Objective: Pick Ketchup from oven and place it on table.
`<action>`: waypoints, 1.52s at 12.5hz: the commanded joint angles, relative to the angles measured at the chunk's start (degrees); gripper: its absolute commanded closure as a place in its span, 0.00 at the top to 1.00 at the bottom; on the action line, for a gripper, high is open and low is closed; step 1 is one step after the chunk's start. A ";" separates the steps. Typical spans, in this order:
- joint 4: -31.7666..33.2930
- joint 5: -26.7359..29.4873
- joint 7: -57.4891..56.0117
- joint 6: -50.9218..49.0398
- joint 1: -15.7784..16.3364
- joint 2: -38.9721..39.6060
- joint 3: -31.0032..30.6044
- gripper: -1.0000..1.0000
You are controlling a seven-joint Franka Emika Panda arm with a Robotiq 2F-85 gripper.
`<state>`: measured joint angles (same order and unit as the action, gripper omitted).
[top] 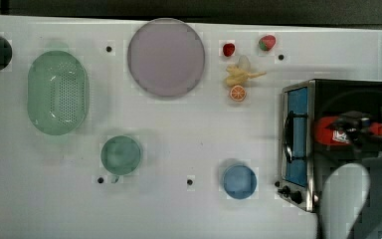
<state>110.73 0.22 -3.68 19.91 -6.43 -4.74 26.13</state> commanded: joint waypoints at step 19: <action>-4.48 14.44 1.93 15.02 -2.21 25.26 7.36 0.72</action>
<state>107.04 14.19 -3.63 33.66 -7.85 19.84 33.43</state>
